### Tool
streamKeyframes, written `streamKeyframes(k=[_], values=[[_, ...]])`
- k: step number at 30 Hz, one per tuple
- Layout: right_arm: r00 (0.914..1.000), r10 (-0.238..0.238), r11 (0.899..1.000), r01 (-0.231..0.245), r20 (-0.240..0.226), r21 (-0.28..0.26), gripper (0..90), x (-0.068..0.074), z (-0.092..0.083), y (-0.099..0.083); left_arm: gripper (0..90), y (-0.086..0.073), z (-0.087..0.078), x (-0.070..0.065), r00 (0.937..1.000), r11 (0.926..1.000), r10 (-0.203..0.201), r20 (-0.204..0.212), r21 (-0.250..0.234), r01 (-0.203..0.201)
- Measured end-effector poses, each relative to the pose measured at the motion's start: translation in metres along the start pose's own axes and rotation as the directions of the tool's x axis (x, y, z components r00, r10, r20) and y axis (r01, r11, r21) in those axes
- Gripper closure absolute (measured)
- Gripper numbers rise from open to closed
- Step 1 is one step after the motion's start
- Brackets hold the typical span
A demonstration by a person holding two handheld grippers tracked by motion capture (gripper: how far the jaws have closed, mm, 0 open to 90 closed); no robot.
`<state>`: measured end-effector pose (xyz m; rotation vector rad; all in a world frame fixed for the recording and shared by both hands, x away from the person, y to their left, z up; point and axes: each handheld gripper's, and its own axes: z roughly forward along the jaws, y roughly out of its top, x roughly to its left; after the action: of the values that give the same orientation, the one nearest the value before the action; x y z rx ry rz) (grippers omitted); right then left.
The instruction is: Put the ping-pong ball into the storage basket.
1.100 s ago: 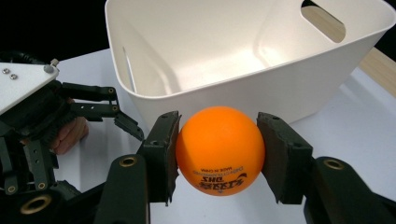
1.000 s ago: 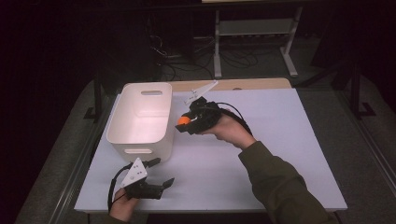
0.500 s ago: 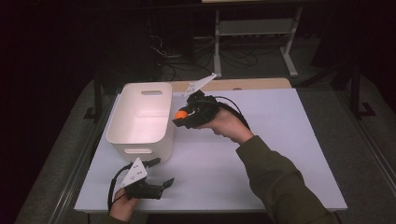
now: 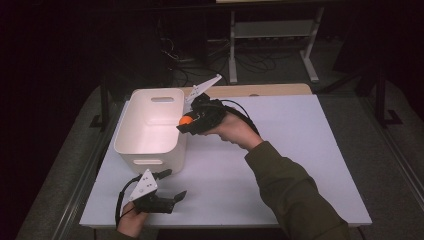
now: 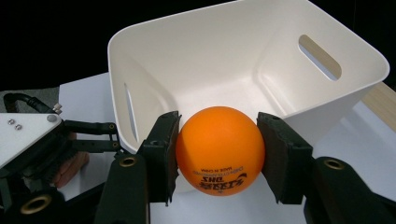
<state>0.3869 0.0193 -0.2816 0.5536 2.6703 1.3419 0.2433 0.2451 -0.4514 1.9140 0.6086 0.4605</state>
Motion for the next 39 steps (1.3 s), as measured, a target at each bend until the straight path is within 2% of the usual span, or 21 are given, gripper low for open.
streamKeyframes(k=[27,39], values=[[0.9995,-0.015,1.0,0.015,-0.029,0.006,49.6,0.006,0.029,0.03,14.1,0.0,0.0,0.0,1.0,1.0,-0.005,0.003,0.001,0.005],[0.999,-0.025,0.999,0.026,-0.038,0.021,49.6,0.009,0.047,0.041,14.1,0.0,0.0,0.0,1.0,1.0,-0.003,0.002,0.004,0.003]])
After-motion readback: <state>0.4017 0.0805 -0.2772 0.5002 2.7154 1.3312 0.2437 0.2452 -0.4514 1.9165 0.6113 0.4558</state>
